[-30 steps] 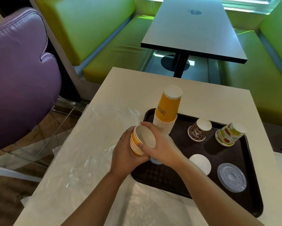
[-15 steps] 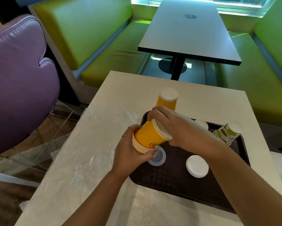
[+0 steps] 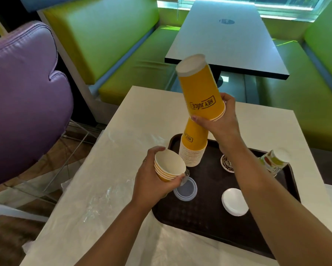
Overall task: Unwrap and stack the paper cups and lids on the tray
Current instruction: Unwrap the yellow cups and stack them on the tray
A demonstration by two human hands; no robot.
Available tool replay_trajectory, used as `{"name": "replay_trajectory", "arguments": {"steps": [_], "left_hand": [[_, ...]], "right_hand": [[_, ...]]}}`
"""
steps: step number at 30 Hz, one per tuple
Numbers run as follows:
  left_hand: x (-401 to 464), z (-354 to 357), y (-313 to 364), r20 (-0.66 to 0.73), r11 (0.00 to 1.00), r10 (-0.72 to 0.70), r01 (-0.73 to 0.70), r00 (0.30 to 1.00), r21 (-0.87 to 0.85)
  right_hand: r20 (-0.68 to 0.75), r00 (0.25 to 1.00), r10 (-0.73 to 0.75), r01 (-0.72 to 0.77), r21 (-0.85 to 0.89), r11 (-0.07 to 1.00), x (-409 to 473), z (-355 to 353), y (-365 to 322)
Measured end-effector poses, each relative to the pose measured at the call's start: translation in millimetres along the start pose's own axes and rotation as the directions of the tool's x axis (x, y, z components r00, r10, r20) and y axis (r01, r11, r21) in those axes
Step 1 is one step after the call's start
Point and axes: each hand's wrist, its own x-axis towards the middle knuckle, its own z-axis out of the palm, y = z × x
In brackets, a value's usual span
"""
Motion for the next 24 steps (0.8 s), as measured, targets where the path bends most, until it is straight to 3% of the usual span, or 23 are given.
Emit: {"name": "replay_trajectory", "arguments": {"steps": [3,7,11,17,24], "left_hand": [[0.7,0.7,-2.0,0.018,1.0,-0.01,0.01,1.0,0.0],[1.9,3.5,-7.3,0.032,0.999,-0.035,0.035,0.999,0.002],[2.5,5.2,-10.6,0.039,1.0,-0.03,0.03,0.999,-0.005],[4.0,5.1,-12.6,0.049,0.999,-0.034,0.034,0.998,0.001],[4.8,7.9,-12.5,0.058,0.999,-0.036,0.034,0.998,0.033]], "right_hand": [[0.022,0.987,0.16,-0.16,0.222,0.962,1.6,4.4,21.6],[0.072,0.958,0.277,-0.286,0.264,0.921,-4.4,11.9,51.9],[0.062,0.944,0.324,-0.33,0.172,0.928,-14.0,14.0,76.7],[0.005,0.954,0.301,-0.299,-0.114,0.948,-21.2,16.7,91.7],[-0.028,0.955,0.296,-0.295,-0.225,0.929,-24.4,17.0,91.4]]}}
